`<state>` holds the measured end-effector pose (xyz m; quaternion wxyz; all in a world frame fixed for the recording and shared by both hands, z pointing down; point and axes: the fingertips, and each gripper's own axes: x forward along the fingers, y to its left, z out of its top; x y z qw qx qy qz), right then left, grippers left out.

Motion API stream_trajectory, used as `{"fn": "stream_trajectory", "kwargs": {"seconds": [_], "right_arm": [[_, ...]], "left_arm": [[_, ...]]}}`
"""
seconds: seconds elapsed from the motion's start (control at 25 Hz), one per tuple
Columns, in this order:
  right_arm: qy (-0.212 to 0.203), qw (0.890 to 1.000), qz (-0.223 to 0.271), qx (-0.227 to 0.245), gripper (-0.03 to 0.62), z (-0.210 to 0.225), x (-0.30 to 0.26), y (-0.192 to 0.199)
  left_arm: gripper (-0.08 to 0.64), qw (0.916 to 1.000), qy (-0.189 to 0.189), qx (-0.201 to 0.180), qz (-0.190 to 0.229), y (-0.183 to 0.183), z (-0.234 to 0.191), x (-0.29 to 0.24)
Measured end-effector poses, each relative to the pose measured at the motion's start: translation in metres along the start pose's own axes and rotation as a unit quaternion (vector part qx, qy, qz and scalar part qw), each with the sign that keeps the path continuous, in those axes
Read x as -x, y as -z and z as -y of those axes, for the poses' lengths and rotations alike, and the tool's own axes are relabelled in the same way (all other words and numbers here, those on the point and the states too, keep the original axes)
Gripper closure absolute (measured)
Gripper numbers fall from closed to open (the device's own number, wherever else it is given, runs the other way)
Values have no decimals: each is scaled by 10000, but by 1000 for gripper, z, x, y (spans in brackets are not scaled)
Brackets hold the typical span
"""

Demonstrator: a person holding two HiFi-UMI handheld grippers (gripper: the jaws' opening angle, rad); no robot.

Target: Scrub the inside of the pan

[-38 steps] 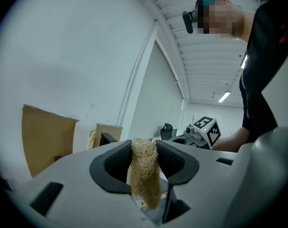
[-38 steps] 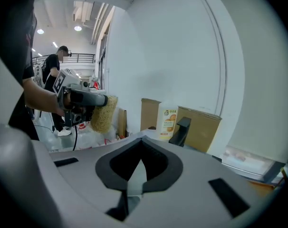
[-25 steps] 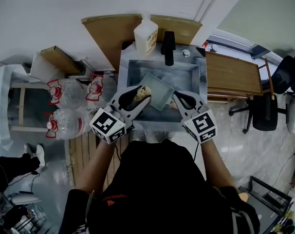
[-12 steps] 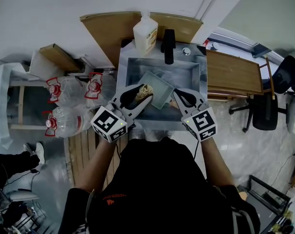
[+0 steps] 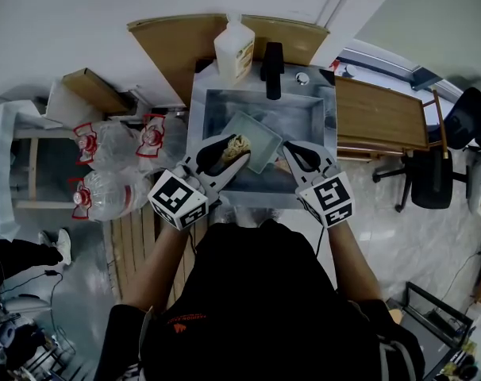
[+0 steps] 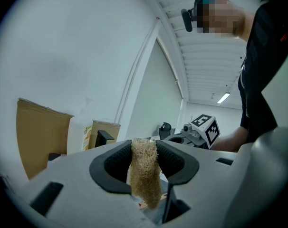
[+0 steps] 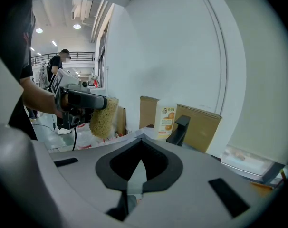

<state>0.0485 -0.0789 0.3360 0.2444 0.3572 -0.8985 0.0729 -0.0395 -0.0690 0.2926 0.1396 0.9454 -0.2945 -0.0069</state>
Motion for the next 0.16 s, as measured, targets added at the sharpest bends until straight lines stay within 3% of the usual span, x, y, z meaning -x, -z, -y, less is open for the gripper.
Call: {"fn": "stream_trajectory", "kwargs": {"seconds": [0.16], "right_arm": [[-2,10000,-11,16,588,-2,3,0]], "left_arm": [[400,10000,-8,-1,-4,0,2,2]]}}
